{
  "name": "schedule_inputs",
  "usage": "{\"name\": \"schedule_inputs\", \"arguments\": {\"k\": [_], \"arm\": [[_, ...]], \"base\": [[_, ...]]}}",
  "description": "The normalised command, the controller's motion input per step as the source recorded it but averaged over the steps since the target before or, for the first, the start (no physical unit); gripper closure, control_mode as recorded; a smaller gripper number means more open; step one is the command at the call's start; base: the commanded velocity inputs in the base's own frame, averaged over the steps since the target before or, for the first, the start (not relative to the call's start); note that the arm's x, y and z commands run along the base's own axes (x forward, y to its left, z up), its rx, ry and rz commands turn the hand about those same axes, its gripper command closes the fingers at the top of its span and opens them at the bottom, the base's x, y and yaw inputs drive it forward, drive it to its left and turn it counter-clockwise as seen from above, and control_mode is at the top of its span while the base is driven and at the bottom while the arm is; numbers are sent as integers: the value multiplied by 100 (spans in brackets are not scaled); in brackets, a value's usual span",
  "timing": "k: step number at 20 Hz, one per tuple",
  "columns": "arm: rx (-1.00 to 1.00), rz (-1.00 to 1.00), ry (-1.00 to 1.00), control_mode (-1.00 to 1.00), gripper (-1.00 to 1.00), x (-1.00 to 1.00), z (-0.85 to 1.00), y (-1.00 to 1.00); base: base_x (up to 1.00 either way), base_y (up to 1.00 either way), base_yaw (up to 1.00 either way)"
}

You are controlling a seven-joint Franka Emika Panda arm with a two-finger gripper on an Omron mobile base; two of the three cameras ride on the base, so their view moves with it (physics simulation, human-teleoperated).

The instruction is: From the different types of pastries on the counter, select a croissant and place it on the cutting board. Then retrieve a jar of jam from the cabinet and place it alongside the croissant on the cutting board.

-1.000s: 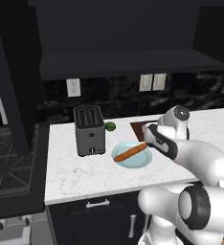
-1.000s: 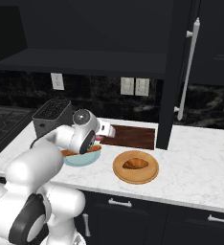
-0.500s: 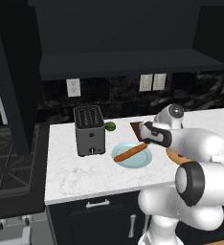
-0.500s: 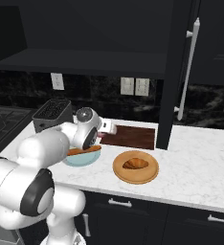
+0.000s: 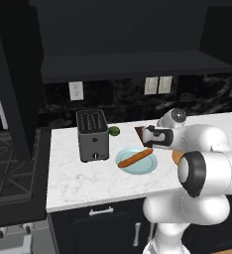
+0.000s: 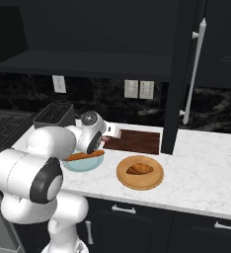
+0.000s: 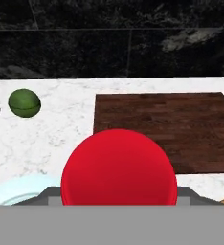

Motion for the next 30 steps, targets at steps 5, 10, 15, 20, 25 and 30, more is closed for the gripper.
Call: {"name": "schedule_inputs", "arguments": {"k": [5,10,15,20,25,30], "arm": [[0,0,0,-100,100,20,-9,-16],[1,0,1,-100,100,0,-43,0],[0,0,2,-100,100,9,-39,3],[0,0,0,-100,100,46,-2,0],[0,0,0,-100,100,18,0,0],[2,0,0,-100,100,36,-1,-14]], "base": [[0,0,0],[0,0,0],[0,0,0],[0,0,0],[0,0,0],[0,0,0]]}}
